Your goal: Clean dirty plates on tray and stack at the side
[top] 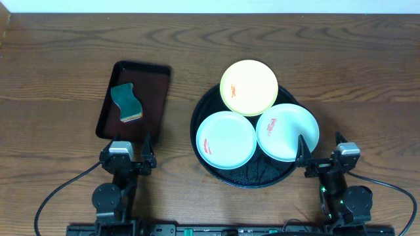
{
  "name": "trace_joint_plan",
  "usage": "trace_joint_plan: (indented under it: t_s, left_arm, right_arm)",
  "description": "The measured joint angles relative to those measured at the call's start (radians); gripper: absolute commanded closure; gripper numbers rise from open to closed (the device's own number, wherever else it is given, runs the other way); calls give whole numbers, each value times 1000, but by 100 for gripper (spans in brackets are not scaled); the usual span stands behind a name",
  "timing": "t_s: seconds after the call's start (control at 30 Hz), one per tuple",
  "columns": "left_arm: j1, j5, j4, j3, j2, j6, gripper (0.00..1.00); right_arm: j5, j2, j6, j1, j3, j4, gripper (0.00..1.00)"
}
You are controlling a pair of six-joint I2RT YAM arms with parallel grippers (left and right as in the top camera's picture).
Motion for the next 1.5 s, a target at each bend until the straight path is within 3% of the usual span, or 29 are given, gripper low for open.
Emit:
trace_joint_plan:
  t_s: [1.5]
  left_arm:
    - [0,0,0,0,44,0,21]
  right_arm:
    - [0,2,0,0,0,0,1]
